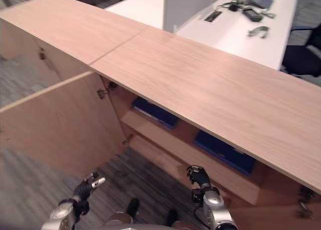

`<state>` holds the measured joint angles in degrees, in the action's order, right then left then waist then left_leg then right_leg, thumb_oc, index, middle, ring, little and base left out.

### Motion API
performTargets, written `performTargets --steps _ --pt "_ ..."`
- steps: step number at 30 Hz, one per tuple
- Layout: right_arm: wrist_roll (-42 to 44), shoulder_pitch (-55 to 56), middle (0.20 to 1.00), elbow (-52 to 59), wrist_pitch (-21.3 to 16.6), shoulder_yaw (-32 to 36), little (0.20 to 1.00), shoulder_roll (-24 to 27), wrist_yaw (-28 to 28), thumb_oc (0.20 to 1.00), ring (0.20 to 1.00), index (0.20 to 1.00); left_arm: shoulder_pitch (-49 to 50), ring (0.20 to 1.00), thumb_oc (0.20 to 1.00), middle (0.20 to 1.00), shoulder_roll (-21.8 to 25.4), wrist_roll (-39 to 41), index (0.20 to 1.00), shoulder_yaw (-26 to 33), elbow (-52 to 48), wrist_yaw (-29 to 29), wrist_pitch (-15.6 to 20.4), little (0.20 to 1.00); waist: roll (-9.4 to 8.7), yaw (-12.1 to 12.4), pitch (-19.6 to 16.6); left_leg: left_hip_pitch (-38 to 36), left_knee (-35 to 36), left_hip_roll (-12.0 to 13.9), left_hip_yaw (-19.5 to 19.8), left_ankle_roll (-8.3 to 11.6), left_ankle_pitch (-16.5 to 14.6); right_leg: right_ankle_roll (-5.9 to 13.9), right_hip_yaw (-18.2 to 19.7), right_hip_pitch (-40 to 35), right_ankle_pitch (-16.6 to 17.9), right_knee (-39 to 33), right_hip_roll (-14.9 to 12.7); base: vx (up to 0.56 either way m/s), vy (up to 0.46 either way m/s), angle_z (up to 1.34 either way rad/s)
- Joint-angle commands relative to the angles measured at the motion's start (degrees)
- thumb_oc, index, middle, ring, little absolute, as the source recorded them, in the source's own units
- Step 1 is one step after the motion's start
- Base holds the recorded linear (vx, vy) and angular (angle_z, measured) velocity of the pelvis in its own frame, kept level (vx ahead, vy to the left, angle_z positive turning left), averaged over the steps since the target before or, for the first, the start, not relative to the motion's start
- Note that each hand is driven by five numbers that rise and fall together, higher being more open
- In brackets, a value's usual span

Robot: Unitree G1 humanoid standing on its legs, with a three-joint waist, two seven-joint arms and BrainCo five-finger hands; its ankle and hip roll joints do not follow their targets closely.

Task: Put the empty folder in the office cabinet

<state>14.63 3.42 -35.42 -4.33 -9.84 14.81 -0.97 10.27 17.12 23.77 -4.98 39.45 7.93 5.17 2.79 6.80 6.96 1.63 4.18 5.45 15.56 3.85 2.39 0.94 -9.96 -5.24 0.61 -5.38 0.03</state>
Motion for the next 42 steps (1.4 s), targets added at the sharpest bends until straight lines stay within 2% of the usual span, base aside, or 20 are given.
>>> performTargets --steps 1,4,5,6,7,9,10,11,13,18,23,26,29,30,31,32,33,35,36,42 --pt "1.3 -0.9 0.2 5.6 -3.0 1.9 0.2 2.2 0.1 0.2 0.2 0.2 -6.3 1.0 1.0 1.0 2.2 1.4 1.0 -0.9 -3.3 -0.2 2.6 1.0 -2.57 -0.4 1.1 2.7 -1.7 -2.5 1.2 4.75 1.8 6.91 -4.0 1.1 -7.6 8.0 -6.1 -0.13 -0.101 0.67" --pt "1.3 -0.8 0.2 5.8 -3.2 2.3 0.2 3.0 0.0 0.2 0.2 0.2 -6.4 1.0 1.0 1.0 1.8 2.0 1.0 -0.9 -3.7 -0.2 2.5 1.0 -2.09 -0.8 1.8 4.6 -3.5 -2.1 0.1 5.31 2.0 6.64 -6.0 0.2 -8.2 8.0 -6.5 -0.1 0.024 1.11" --pt "1.4 -1.5 0.2 5.6 -3.1 2.6 0.2 3.8 -0.6 0.2 0.2 0.2 -7.2 1.0 1.0 1.0 1.3 2.4 1.0 -1.3 -4.4 -0.1 2.2 1.0 -2.23 -2.6 2.9 6.8 -7.4 2.0 -12.6 4.79 2.8 6.59 -8.1 0.1 -8.3 8.6 -7.9 -0.2 0.129 0.53" --pt "1.6 -2.2 0.2 5.3 -3.0 2.4 0.2 4.0 -0.9 0.2 0.2 0.2 -7.6 1.0 1.0 1.0 1.3 2.6 1.0 -1.3 -4.7 -0.1 2.1 1.0 -2.36 -3.2 2.8 7.0 -8.6 4.9 -19.5 4.36 3.0 6.64 -9.0 0.5 -7.5 8.5 -8.5 -0.23 0.143 0.42" --pt "1.4 -2.7 0.2 5.3 -2.9 2.0 0.2 4.2 -1.1 0.2 0.2 0.2 -7.2 1.0 1.0 1.0 1.3 2.9 1.0 -1.1 -5.4 0.1 2.2 1.0 -2.44 -3.5 2.7 6.3 -9.6 7.2 -24.1 4.29 2.9 6.64 -10.0 0.5 -7.1 8.4 -9.0 -0.13 0.079 0.53" --pt "1.7 -2.5 0.2 5.7 -2.8 1.9 0.2 4.4 -0.9 0.2 0.2 0.2 -6.4 1.0 1.0 1.0 1.7 2.9 1.0 -1.0 -6.2 0.4 2.4 1.0 -2.71 -3.9 2.4 4.5 -10.7 9.7 -27.1 4.89 2.6 6.79 -11.4 -0.3 -6.7 8.4 -9.9 -0.05 0.078 0.78" --pt "1.8 -2.2 1.0 6.0 -2.7 2.1 1.0 4.4 -0.6 1.0 1.0 1.0 -6.1 1.0 1.0 1.0 1.9 2.6 1.0 -0.9 -6.5 0.3 2.5 1.0 -2.75 -4.1 2.1 3.6 -10.7 10.5 -27.2 5.21 2.6 6.77 -12.0 -0.5 -6.1 8.3 -10.3 0.01 0.164 0.77" --pt "2.2 -1.5 1.0 6.6 -2.5 2.4 1.0 4.3 -0.1 1.0 1.0 1.0 -5.5 1.0 1.0 1.0 1.9 2.6 1.0 -0.7 -6.6 0.4 2.5 1.0 -2.83 -4.2 1.7 1.5 -10.4 12.0 -26.7 5.99 2.3 7.14 -13.1 -1.1 -5.8 8.4 -11.4 0.02 0.177 0.53" --pt "2.4 -1.2 1.0 6.4 -2.3 2.7 1.0 4.1 0.1 1.0 1.0 1.0 -5.3 1.0 1.0 1.0 1.8 2.8 1.0 -0.3 -6.7 0.4 2.5 1.0 -2.72 -4.2 1.1 -0.2 -9.0 12.5 -26.1 6.55 2.3 7.51 -14.3 -1.5 -5.4 8.3 -12.0 0.04 0.164 0.34" --pt "1.4 -0.5 1.0 6.4 -1.9 3.7 1.0 3.4 -0.4 1.0 1.0 1.0 -5.2 1.0 1.0 1.0 1.8 2.4 1.0 -0.9 -7.1 1.0 2.2 1.0 -2.7 -3.6 -0.8 -1.4 -3.0 9.4 -25.6 6.07 2.2 9.3 -17.1 -1.8 -3.6 8.8 -14.4 0.04 0.217 0.72" --pt "0.6 -1.7 1.0 4.6 -1.2 4.9 1.0 2.3 -1.6 1.0 1.0 1.0 -5.7 1.0 1.0 1.0 2.9 1.6 1.0 -1.5 -7.7 1.6 2.2 1.0 -4.35 -2.4 -0.8 -0.3 -4.1 5.3 -24.3 3.75 -0.8 11.41 -17.8 -2.1 -1.4 9.7 -18.6 0.04 0.214 0.37" --pt "-0.4 -2.7 1.0 3.7 -0.7 5.0 1.0 1.7 -1.9 1.0 1.0 1.0 -6.7 1.0 1.0 1.0 3.9 1.5 1.0 -1.2 -8.1 1.7 2.1 1.0 -5.43 -1.6 -0.3 0.4 -5.5 2.6 -24.3 1.63 -3.1 12.74 -16.9 -0.2 0.2 14.5 -21.9 0.04 0.236 0.06" --pt "-0.6 -4.0 1.0 2.5 -0.4 4.8 1.0 1.1 -2.1 1.0 1.0 1.0 -7.1 1.0 1.0 1.0 4.8 1.4 1.0 -0.8 -8.7 1.3 2.4 1.0 -5.55 -1.5 1.1 -0.5 -5.9 0.6 -25.3 -0.74 -4.2 13.81 -14.8 3.5 7.2 22.5 -25.1 -0.01 0.247 0.02" --pt "-0.6 -4.4 1.0 2.0 -0.3 4.6 1.0 0.9 -2.1 1.0 1.0 1.0 -7.1 1.0 1.0 1.0 5.1 1.4 1.0 -0.7 -8.8 1.1 2.5 1.0 -5.05 -1.5 1.4 -0.9 -5.6 0.6 -25.5 -1.28 -4.2 13.91 -14.5 4.7 8.2 24.9 -25.2 0.0 0.229 -0.2" --pt "-0.7 -4.4 1.0 1.6 -0.2 4.5 1.0 0.8 -2.0 1.0 1.0 1.0 -7.0 1.0 1.0 1.0 5.3 1.4 1.0 -0.4 -8.8 0.9 2.5 1.0 -4.54 -1.5 1.8 -1.8 -4.9 0.7 -25.7 -1.64 -4.2 13.98 -14.2 5.9 7.9 27.1 -24.9 0.1 0.279 -0.3" --pt "-0.7 -3.9 1.0 1.6 -0.3 4.3 1.0 0.8 -1.8 1.0 1.0 1.0 -7.2 1.0 1.0 1.0 5.3 1.5 1.0 -0.3 -8.6 0.8 2.7 1.0 -3.76 -2.2 1.8 -3.3 -3.2 -0.2 -24.7 -2.2 -3.9 13.29 -11.7 7.8 4.7 27.3 -21.1 0.19 0.306 -0.29" --pt "-0.6 -3.5 1.0 1.6 -0.4 4.3 1.0 1.3 -1.8 1.0 1.0 1.0 -8.0 1.0 1.0 1.0 5.3 1.4 1.0 -0.7 -8.3 0.3 2.7 1.0 -3.37 -3.5 2.0 -4.1 -2.0 -1.3 -23.2 -2.36 -3.4 11.59 -8.5 8.4 -0.8 22.9 -14.9 0.2 0.259 -0.13" --pt "-0.5 -2.6 1.0 1.0 -0.8 4.5 1.0 1.2 -1.9 1.0 1.0 1.0 -8.6 1.0 1.0 1.0 5.1 0.8 1.0 -1.0 -8.4 0.6 3.0 1.0 -3.76 -3.6 1.6 -4.4 -1.3 -2.8 -22.2 -2.51 -3.6 10.84 -9.1 7.6 -2.3 18.4 -13.5 0.15 0.068 0.48" --pt "-0.2 -1.6 1.0 -0.3 -1.0 4.8 1.0 1.2 -1.7 1.0 1.0 1.0 -9.2 1.0 1.0 1.0 4.3 1.0 1.0 -1.0 -8.2 0.5 3.4 1.0 -3.82 -4.8 1.1 -5.0 -0.5 -3.4 -21.0 -2.29 -3.5 10.33 -5.6 6.9 -2.3 14.7 -11.3 0.12 -0.011 0.98" --pt "-1.1 0.3 1.0 -1.4 -0.7 4.6 1.0 1.1 -1.2 1.0 1.0 1.0 -9.1 1.0 1.0 1.0 4.2 -0.9 1.0 0.7 -8.2 -1.0 4.4 1.0 -4.33 -4.9 -1.3 -6.9 0.3 -3.6 -22.0 -1.73 -4.3 10.6 -5.7 2.1 -0.2 7.4 -11.8 0.11 -0.014 0.28"
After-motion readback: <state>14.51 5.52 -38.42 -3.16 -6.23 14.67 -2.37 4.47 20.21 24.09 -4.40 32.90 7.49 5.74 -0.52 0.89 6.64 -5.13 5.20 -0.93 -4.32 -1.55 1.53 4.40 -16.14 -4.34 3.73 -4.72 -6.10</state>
